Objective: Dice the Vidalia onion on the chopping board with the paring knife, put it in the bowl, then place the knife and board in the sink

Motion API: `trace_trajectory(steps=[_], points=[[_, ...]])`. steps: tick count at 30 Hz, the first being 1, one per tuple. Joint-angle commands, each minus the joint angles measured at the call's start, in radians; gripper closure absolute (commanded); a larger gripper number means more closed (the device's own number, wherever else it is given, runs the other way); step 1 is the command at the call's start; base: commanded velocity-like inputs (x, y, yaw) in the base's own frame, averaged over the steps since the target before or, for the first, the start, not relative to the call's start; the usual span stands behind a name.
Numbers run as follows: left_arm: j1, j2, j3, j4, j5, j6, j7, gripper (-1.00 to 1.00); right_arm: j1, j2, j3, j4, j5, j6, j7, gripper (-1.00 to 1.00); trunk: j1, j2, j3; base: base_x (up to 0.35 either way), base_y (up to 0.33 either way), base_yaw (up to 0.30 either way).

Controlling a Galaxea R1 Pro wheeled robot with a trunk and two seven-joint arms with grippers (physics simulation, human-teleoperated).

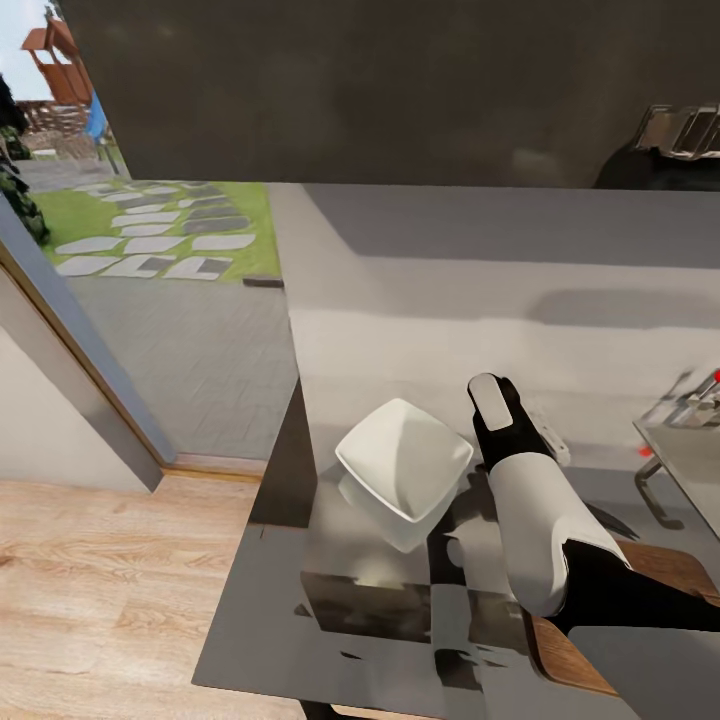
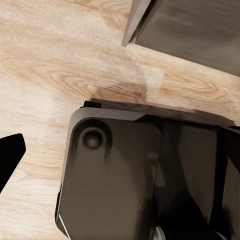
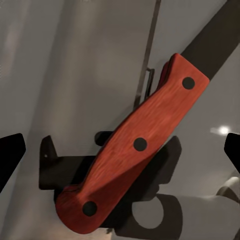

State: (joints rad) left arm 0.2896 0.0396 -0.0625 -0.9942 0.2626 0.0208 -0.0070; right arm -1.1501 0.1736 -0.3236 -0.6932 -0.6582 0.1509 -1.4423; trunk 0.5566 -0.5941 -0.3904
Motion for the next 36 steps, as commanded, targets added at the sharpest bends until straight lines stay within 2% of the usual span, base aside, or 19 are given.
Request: trace_trajectory(steps=[1,36], points=[[0.0,0.001,-0.002,-0.002,0.01,0.002,-0.001,-1.0,-0.001,0.001,-0.003,-0.002,0.0,0.011,-0.002,-1.0,0.0,-0.001,-0.001,0.0,0.0,0.0],[0.0,0.0,-0.002,-0.001,0.01,0.002,-0.001,-1.0,-0.001,0.001,-0.001,-0.002,0.003,0.012,0.002,-1.0,0.0,-0.001,-0.001,0.0,0.0,0.0]])
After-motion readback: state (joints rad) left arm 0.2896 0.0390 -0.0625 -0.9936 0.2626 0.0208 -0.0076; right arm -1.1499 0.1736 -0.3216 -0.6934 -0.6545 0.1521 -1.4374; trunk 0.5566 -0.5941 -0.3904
